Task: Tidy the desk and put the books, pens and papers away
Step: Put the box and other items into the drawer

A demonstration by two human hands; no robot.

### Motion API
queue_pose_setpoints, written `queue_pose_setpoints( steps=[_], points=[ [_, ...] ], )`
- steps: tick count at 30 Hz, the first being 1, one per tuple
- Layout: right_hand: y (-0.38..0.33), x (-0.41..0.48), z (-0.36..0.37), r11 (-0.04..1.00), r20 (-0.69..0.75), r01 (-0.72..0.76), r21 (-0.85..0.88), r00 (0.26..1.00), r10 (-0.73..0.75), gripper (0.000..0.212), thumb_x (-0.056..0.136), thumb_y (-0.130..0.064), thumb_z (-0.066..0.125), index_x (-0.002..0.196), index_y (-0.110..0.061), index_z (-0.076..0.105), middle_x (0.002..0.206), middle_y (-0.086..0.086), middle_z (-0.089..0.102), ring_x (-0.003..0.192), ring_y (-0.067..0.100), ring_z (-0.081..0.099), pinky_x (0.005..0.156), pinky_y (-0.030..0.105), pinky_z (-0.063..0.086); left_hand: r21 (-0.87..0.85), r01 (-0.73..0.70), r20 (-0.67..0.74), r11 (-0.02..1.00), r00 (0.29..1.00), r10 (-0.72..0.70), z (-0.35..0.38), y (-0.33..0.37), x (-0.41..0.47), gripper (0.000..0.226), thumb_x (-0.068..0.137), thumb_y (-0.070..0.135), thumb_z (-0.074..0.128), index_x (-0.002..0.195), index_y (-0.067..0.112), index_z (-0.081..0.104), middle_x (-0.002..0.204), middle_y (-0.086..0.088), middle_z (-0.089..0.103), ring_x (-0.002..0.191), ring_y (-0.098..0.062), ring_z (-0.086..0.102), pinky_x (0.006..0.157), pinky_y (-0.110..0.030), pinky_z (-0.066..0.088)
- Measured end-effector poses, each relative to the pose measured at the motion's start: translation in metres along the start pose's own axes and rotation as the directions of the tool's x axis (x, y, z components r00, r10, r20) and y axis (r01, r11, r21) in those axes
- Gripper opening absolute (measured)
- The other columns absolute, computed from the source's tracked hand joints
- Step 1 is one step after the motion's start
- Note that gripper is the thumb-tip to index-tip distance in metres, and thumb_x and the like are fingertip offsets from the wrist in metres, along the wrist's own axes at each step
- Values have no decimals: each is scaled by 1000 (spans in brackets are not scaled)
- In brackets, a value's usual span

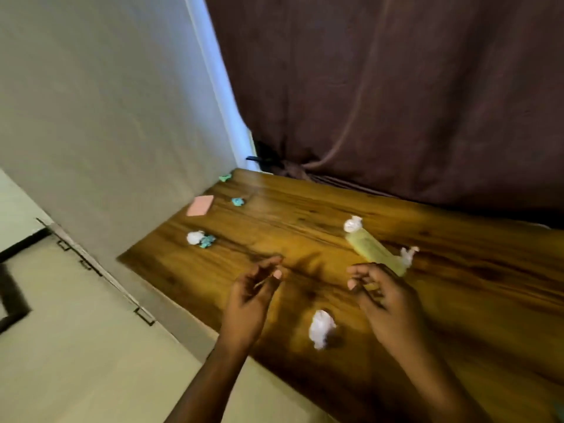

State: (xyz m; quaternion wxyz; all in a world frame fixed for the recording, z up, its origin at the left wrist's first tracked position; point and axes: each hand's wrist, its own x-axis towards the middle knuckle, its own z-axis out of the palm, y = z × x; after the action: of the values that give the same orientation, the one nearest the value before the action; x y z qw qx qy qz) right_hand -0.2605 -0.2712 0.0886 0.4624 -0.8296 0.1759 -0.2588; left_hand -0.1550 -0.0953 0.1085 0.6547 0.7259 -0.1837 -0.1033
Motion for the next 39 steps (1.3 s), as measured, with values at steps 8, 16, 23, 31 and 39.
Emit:
queue_pose_setpoints(
  steps=[8,16,23,31,39],
  points=[
    [-59,118,218,978,316,-157,136,943,107,14,87,-17,63,98,-25,63,97,-10,65,92,6,61,76,16,47,18,154,-211,988,966,-146,-188,-25,101,19,91,21,57,108,21,68,109,11,67,105,-7,59,89,-25,46],
    [-57,302,378,993,482,-88,-80,868,116,33,94,-9,48,125,-2,53,126,10,56,118,22,52,98,27,38,-643,475,-86,602,736,-672,-243,-85,271,52,94,35,49,138,9,41,132,-15,47,123,-32,46,91,-42,42],
    [-33,419,481,962,530,-39,-270,828,183,42,95,-5,41,137,-8,44,142,14,46,128,31,45,105,34,37,-800,491,38,345,616,-787,-246,-109,371,73,94,51,38,145,1,24,144,-16,39,129,-34,40,99,-44,36],
    [-41,402,468,965,255,-165,-202,943,214,33,97,-10,43,127,-11,56,132,9,55,123,26,50,103,29,38,-777,514,26,363,602,-798,-252,-104,382,57,97,44,38,138,3,38,133,-14,46,120,-34,46,85,-44,42],
    [-97,260,332,978,-142,-124,166,979,148,19,85,-4,63,100,-14,68,94,-4,66,86,9,60,77,22,48,-507,357,-56,784,894,-444,-233,-58,274,18,91,12,49,94,21,64,84,1,68,73,-14,62,51,-20,48]
  ],
)
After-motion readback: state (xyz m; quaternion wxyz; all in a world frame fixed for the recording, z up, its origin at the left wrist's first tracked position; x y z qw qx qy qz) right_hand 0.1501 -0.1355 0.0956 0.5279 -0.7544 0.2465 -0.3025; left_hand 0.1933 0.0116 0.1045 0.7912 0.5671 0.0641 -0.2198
